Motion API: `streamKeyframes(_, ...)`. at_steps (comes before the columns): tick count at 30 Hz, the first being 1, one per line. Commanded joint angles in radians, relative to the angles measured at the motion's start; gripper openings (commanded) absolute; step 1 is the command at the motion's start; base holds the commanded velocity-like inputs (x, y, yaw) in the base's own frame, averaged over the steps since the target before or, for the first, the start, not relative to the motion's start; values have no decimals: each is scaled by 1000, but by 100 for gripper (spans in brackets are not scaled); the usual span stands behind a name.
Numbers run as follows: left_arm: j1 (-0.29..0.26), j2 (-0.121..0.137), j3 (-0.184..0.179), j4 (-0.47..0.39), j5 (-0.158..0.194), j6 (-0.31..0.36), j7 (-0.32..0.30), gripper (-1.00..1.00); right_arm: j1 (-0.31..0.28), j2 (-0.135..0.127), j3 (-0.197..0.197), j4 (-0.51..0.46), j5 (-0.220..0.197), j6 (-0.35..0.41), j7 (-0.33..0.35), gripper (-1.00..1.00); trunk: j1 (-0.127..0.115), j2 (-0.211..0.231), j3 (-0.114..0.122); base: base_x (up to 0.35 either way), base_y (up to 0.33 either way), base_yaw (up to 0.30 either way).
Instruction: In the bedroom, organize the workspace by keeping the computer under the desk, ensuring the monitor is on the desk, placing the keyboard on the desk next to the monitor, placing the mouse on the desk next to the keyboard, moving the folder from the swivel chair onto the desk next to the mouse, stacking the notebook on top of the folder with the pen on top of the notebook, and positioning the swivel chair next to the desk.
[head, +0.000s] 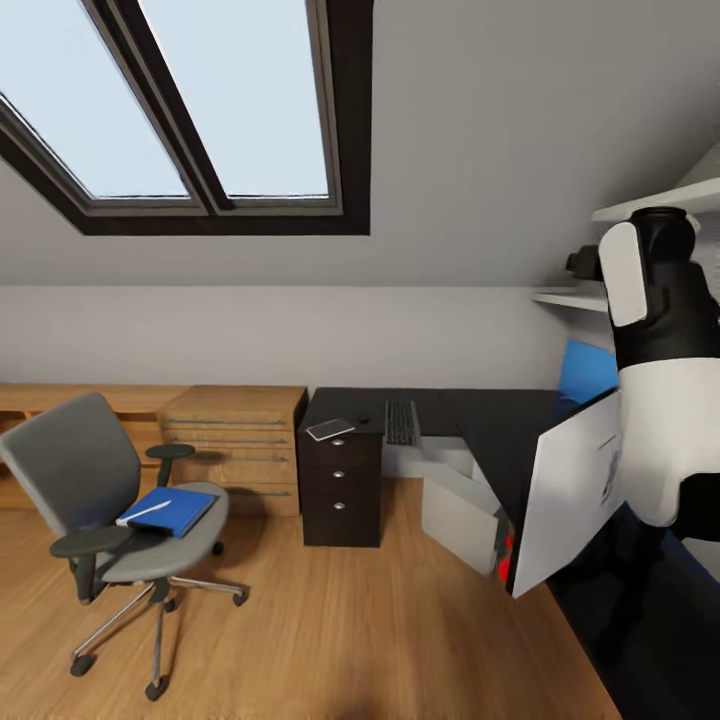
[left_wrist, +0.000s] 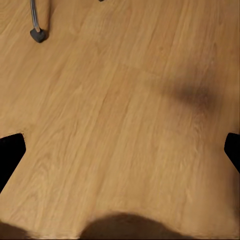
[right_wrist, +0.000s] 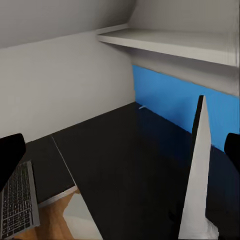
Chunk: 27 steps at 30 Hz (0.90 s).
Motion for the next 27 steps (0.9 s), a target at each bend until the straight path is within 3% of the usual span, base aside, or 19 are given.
streamKeyframes(1, 0, 0, 0, 0, 7, 2, 3, 100, 10, -3, 2, -25, -9, 4, -9, 100, 0, -1, -1, -329, -102, 0)
streamKeyframes(5, 0, -1, 0, 4, 7, 2, 3, 100, 35, -9, 1, -70, -11, 6, -9, 100, 0, -1, -1, -320, -141, 0)
streamKeyframes(8, 0, -4, -1, 6, 6, 1, 2, 100, 89, -13, 0, -123, -12, 6, -9, 100, 0, -1, -1, -265, -223, 0)
streamKeyframes(13, 0, -5, -1, 6, 6, 2, 1, 100, 226, -13, -1, -276, -13, 5, -8, 100, 0, -1, -1, -186, -291, 0)
streamKeyframes(15, 0, -5, -1, 6, 6, 2, 2, 100, 347, -12, 0, -388, -16, 3, -6, 100, 0, -1, -1, -178, -303, 0)
streamKeyframes(18, 0, -5, -1, 6, 6, 2, 2, 100, 423, -10, 1, -450, -17, 1, -5, 100, 0, -1, -1, -188, -300, 0)
streamKeyframes(27, 0, -5, -1, 6, 7, 2, 3, 100, 572, -7, 1, -496, -16, -47, -2, 100, 0, -1, -1, -196, -296, 0)
